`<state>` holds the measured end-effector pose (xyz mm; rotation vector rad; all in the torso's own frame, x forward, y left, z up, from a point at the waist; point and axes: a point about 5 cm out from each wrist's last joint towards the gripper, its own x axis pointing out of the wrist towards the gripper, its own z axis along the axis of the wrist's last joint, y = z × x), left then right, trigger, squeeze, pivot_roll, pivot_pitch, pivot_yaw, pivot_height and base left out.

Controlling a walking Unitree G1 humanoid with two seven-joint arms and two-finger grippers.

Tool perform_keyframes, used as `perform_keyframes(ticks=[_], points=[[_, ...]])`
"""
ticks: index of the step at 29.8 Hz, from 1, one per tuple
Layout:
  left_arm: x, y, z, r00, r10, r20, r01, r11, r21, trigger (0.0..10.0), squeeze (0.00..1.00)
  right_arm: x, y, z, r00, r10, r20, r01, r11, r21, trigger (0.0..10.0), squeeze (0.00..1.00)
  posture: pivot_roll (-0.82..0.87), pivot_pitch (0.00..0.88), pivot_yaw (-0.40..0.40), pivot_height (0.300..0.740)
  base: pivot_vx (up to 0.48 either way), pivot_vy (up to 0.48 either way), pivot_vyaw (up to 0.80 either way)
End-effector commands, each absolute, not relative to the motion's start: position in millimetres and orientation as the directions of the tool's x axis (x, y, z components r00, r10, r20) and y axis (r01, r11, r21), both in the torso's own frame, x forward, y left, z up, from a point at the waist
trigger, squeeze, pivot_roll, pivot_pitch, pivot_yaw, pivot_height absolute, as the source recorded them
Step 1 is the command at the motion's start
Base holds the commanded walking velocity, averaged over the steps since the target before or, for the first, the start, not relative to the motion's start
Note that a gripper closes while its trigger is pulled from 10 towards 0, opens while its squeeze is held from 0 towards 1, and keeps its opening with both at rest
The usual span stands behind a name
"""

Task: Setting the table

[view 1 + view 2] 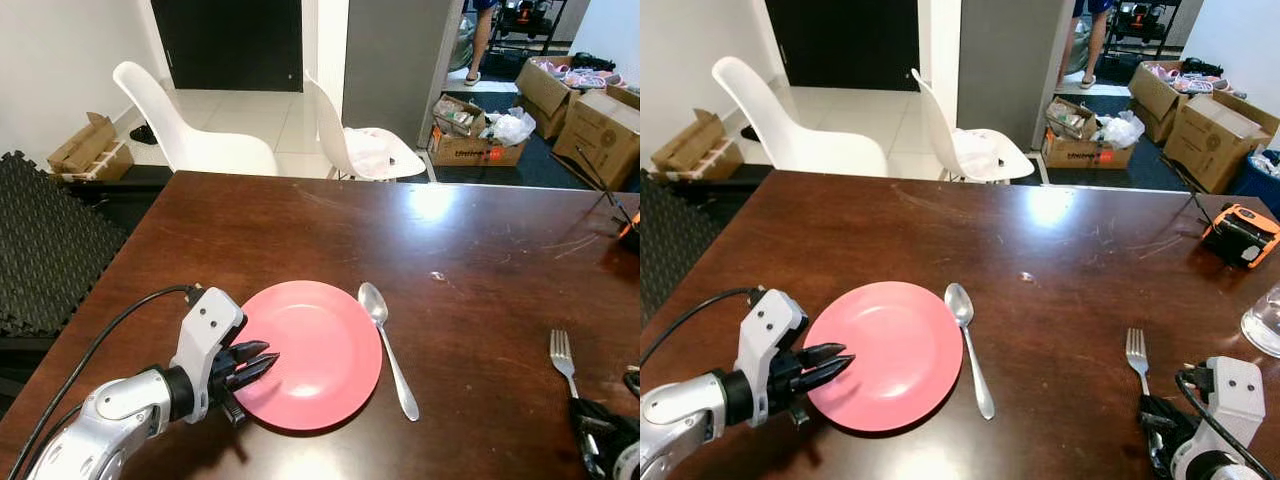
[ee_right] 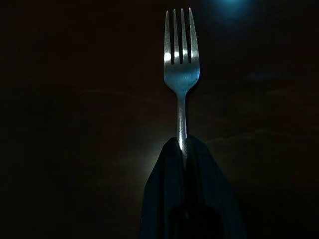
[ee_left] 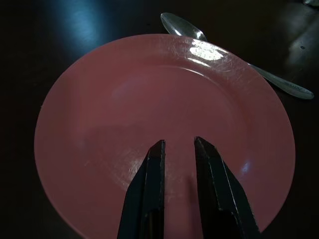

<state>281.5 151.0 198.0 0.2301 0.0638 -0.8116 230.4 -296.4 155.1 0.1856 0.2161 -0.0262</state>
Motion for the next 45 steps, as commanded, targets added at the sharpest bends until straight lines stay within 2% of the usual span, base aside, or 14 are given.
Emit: perform_keyframes(ticks=[1, 5, 8, 20, 26, 37, 45], points=[[281, 151, 191, 0.687, -0.708, -0.165, 0.727, 0.666, 0.166, 10.0, 0.00, 232, -282, 149, 0.969, 0.066, -0.239, -0.026, 0.985, 0.168, 10.0, 0.00, -0.03, 0.260, 0.141, 0.740, 0.000, 0.000, 0.00], [283, 150, 191, 0.689, -0.707, -0.161, 0.725, 0.668, 0.166, 10.0, 0.00, 240, -266, 165, 0.974, 0.145, -0.172, -0.124, 0.984, 0.124, 10.0, 0.00, -0.03, 0.256, 0.144, 0.740, 0.000, 0.000, 0.00], [287, 146, 194, 0.692, -0.708, -0.140, 0.721, 0.672, 0.169, 10.0, 0.00, 252, -242, 170, 0.960, 0.225, -0.168, -0.212, 0.973, 0.092, 10.0, 0.00, -0.03, 0.252, 0.143, 0.740, 0.000, 0.000, 0.00], [289, 142, 197, 0.695, -0.709, -0.119, 0.718, 0.675, 0.168, 10.0, 0.00, 283, -212, 149, 0.943, 0.268, -0.197, -0.256, 0.963, 0.081, 10.0, 0.00, -0.01, 0.248, 0.142, 0.740, 0.000, 0.000, 0.00], [289, 140, 199, 0.693, -0.712, -0.111, 0.720, 0.674, 0.168, 10.0, 0.00, 312, -195, 154, 0.958, 0.247, -0.144, -0.234, 0.967, 0.100, 10.0, 0.00, 0.00, 0.247, 0.137, 0.740, 0.000, 0.000, 0.00], [286, 142, 198, 0.698, -0.707, -0.114, 0.715, 0.679, 0.168, 10.0, 0.00, 310, -176, 150, 0.944, 0.295, -0.148, -0.280, 0.953, 0.115, 10.0, 0.00, 0.00, 0.256, 0.123, 0.740, 0.000, 0.000, 0.00], [285, 140, 197, 0.690, -0.714, -0.119, 0.723, 0.672, 0.161, 10.0, 0.00, 291, -174, 145, 0.961, 0.216, -0.173, -0.199, 0.974, 0.107, 10.0, 0.00, -0.01, 0.264, 0.124, 0.740, 0.000, 0.000, 0.00]])
